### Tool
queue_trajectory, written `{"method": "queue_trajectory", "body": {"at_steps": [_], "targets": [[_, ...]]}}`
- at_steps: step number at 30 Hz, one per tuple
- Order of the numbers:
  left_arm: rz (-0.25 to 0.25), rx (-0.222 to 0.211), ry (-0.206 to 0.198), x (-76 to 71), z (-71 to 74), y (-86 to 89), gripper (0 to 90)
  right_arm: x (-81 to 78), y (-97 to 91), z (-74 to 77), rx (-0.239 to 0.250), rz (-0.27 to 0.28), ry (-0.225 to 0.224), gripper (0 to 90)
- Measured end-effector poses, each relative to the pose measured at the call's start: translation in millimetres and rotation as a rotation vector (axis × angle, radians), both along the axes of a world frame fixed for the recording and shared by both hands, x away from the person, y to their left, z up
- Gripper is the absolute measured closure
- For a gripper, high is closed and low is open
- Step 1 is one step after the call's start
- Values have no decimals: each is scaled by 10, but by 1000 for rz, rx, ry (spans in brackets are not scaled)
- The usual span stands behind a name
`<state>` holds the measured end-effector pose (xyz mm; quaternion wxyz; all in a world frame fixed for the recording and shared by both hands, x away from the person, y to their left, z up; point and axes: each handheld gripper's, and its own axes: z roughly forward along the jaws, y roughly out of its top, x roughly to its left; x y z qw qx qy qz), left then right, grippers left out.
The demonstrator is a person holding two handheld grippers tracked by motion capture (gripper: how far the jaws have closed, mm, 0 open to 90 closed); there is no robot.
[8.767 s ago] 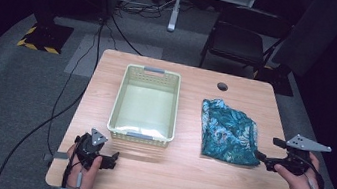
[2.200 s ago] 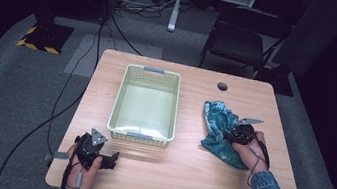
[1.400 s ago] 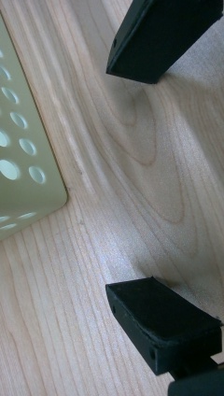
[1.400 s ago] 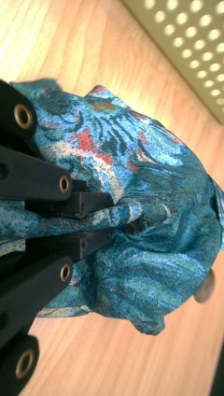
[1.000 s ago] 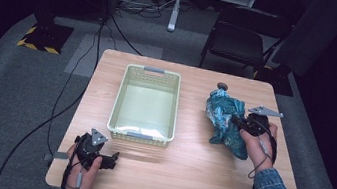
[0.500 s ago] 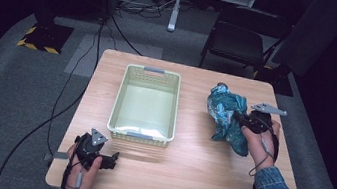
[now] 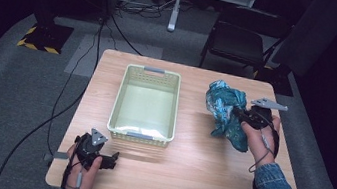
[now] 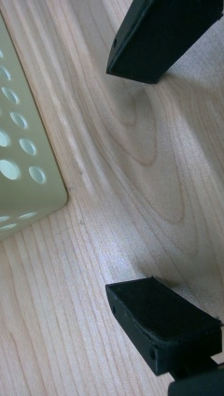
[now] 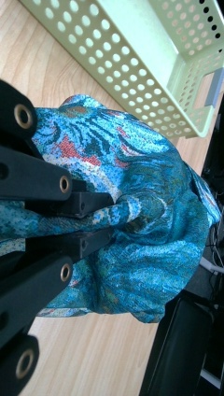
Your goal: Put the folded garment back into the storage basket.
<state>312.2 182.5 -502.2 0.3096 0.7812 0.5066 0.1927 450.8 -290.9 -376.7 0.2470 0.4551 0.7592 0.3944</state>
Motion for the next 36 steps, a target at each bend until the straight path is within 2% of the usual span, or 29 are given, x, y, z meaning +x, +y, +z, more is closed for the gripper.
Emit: {"method": "queue_trajectory", "body": {"at_steps": [13,28,36], "targets": [[0,2,-1,0,0,1,3,41,122,191,7,20,-14,834],[0,1,-1,0,0,0,3,122,357,357,28,43,-33,833],[-2,1,-1,3,0,0,3,158,506,463,82,58,-37,833]]}}
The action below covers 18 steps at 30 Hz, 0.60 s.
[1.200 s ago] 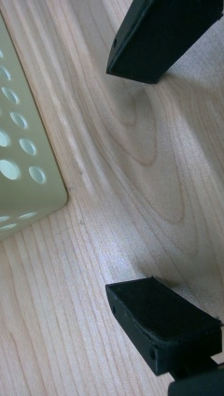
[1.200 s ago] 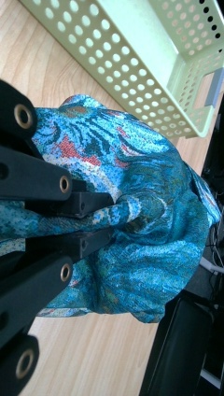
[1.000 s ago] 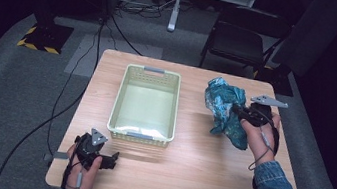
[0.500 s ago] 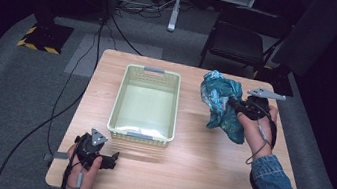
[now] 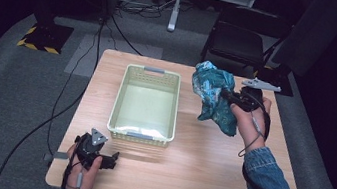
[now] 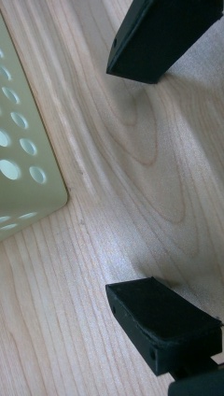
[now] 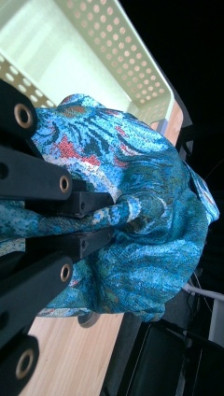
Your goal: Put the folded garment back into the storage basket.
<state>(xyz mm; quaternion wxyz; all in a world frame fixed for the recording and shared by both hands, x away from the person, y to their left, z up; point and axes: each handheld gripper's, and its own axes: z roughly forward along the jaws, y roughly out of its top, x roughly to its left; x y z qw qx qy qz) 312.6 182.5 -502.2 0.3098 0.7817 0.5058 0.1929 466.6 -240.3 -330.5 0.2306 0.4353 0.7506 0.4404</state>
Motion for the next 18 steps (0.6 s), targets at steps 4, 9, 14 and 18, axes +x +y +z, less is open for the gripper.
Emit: {"method": "queue_trajectory", "body": {"at_steps": [4,9,14,18], "targets": [[0,0,0,0,0,0,2,17,68,34,-4,3,-4,833],[0,1,-1,1,0,1,2,32,160,82,4,12,-7,833],[-1,2,-1,1,1,1,3,39,259,129,10,20,-7,832],[0,2,-1,1,1,1,3,46,334,158,12,30,-13,833]]}}
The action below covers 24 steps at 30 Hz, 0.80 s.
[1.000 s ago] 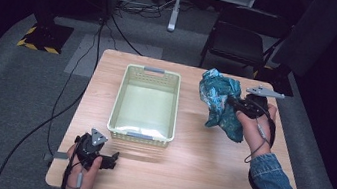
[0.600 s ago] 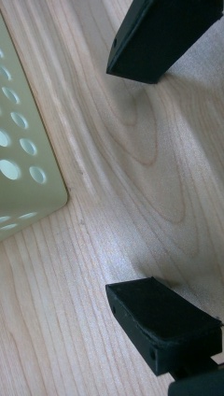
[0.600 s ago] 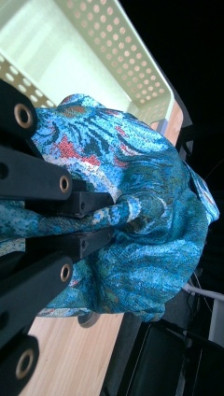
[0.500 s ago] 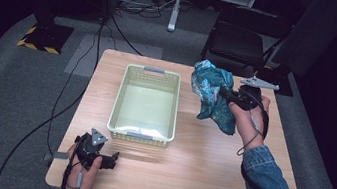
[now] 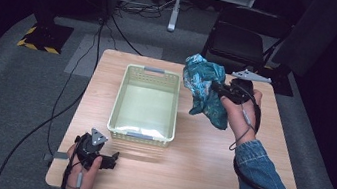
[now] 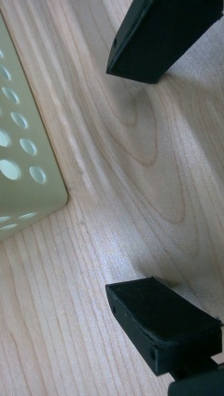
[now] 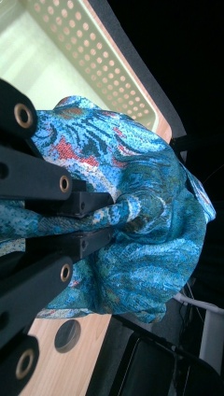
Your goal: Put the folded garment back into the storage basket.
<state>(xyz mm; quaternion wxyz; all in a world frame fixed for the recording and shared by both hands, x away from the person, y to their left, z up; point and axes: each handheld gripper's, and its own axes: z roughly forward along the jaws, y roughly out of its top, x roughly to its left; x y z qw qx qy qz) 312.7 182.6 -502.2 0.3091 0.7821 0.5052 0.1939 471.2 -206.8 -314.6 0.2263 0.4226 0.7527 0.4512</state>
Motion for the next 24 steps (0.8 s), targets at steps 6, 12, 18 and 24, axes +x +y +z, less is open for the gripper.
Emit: {"method": "queue_trajectory", "body": {"at_steps": [6,12,18,24], "targets": [[0,0,0,0,0,0,2,45,126,50,2,8,-4,832],[0,0,0,0,0,0,3,59,240,88,14,19,-9,832],[0,0,0,0,1,0,3,53,366,104,35,36,-11,832],[-1,1,0,0,1,0,3,47,526,114,45,56,-15,832]]}}
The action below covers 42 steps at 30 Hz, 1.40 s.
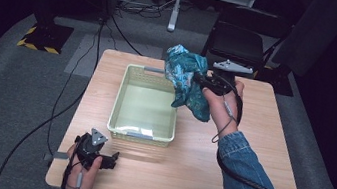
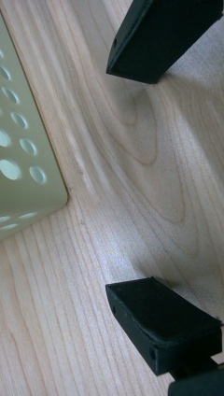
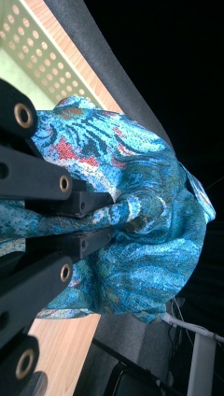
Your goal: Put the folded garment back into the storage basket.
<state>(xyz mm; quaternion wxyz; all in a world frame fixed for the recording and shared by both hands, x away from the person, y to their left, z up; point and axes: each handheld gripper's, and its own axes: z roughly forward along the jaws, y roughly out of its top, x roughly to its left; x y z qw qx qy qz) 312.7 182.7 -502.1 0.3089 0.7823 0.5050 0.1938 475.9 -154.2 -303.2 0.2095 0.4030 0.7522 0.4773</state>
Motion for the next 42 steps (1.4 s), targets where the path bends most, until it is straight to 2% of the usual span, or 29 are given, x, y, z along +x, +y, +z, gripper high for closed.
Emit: {"method": "queue_trajectory", "body": {"at_steps": [21,29,42], "targets": [[1,-3,1,-1,-1,-2,3,2,425,-76,44,43,23,830],[1,-2,1,-1,0,-1,3,33,588,-116,22,58,37,830],[0,-3,1,-1,-1,-1,3,69,753,-319,63,62,83,830]]}}
